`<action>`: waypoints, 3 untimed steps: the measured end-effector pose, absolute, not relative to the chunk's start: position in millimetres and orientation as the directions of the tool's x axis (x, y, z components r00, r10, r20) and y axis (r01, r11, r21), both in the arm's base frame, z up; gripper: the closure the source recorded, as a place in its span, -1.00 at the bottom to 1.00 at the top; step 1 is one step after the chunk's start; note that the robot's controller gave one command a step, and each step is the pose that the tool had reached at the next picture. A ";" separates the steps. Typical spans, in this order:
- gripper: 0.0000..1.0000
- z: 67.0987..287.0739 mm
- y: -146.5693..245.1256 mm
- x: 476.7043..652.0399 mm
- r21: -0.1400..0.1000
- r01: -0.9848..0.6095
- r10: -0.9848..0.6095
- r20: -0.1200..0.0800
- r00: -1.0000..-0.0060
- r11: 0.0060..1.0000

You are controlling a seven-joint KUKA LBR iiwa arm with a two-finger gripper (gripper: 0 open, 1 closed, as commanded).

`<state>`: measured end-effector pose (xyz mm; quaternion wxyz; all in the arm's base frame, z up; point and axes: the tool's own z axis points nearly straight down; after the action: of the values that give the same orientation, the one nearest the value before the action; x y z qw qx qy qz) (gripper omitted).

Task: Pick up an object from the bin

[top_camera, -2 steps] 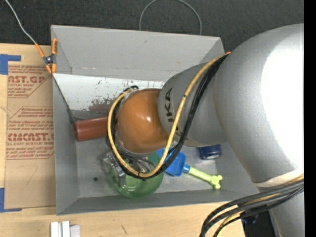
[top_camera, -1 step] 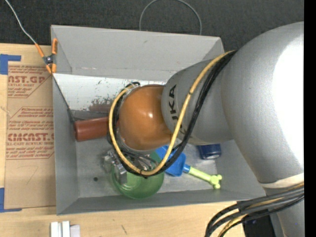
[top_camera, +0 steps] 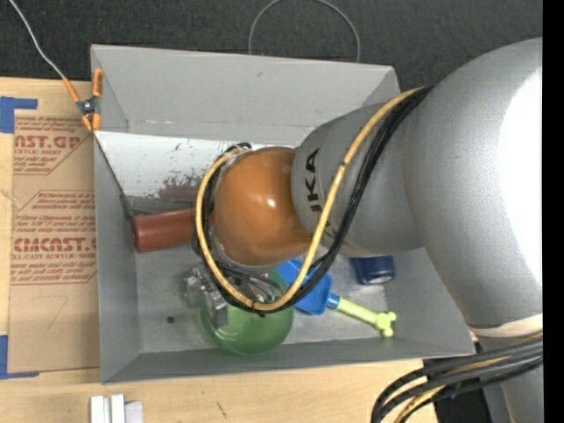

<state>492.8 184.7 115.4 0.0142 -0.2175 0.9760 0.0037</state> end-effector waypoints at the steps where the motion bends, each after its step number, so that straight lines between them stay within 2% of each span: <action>1: 1.00 120.2 184.6 492.0 0.001 -0.425 -0.425 -0.027 -0.905 0.905; 3: 1.00 138.7 184.4 490.6 0.002 -0.425 -0.425 -0.021 -0.905 0.905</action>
Offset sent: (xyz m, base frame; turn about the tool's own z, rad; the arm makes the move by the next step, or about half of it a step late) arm -0.0001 0.0003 0.0037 0.0000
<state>490.6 184.4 138.7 0.0101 -0.2175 0.9760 0.0033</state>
